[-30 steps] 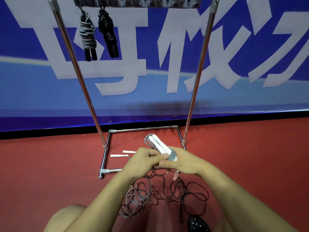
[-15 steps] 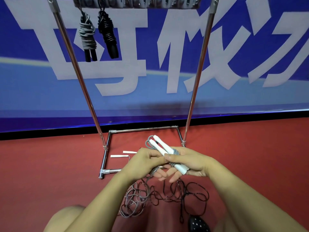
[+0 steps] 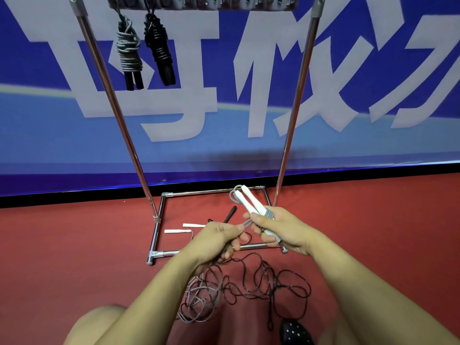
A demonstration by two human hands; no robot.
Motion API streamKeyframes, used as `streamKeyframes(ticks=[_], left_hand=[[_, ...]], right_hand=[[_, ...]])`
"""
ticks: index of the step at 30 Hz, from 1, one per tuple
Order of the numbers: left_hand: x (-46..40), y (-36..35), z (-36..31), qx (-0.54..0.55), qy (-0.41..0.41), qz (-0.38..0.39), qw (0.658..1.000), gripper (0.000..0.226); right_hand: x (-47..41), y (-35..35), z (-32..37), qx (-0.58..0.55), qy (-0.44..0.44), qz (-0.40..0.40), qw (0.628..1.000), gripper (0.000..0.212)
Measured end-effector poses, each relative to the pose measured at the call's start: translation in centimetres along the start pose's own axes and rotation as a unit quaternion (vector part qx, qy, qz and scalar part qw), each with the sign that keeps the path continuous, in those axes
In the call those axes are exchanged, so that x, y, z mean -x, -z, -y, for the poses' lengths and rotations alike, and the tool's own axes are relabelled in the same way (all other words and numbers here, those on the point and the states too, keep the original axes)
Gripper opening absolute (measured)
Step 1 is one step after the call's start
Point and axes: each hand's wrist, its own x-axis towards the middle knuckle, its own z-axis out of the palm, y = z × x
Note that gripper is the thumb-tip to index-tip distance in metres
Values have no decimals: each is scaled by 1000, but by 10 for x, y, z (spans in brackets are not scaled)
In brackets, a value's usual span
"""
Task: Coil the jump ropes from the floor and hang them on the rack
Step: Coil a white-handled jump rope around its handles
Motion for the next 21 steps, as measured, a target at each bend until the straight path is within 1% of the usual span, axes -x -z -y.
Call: streamKeyframes(ticks=[2,6,9,12,16,19,21], left_hand=[[-3,0,2,-13,-24,-30,999,30],[-2,2,6,-122,-51,-81,988,29],[0,2,4,-167,-62,-100,979,28],[0,0,4,-178,-57,-106,977,30],[1,-1,3,-206,-57,-101,972,34],[2,-2,1,-205,-58,-96,972,37],[3,-1,0,-193,-61,-95,975,41]], right_hand=[[-3,-1,0,-36,-13,-12,999,48],[-11,1,-4,-116,-55,-6,992,59],[-12,-1,-6,-113,-58,-14,992,52],[-15,-2,-10,-93,-48,-37,994,41],[-19,-5,-19,-47,-31,-46,997,38],[-18,-10,-22,26,-13,-57,998,35],[-17,-12,-22,81,2,-50,995,39]])
